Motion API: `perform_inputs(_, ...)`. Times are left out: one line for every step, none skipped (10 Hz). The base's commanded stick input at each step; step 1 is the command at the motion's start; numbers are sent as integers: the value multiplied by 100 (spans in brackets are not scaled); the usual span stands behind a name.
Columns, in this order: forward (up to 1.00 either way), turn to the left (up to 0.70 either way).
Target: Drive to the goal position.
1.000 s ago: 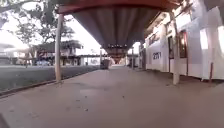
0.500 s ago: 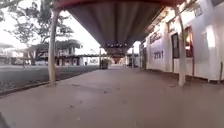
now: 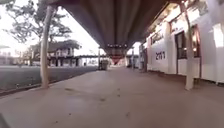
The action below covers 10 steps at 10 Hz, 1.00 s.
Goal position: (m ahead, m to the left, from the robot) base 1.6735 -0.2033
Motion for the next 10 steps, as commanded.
perform_inputs(70, 0)
perform_inputs(70, 0)
perform_inputs(70, 0)
perform_inputs(70, 0)
perform_inputs(70, 0)
perform_inputs(70, 0)
perform_inputs(70, 0)
perform_inputs(70, 0)
perform_inputs(70, 0)
perform_inputs(70, 0)
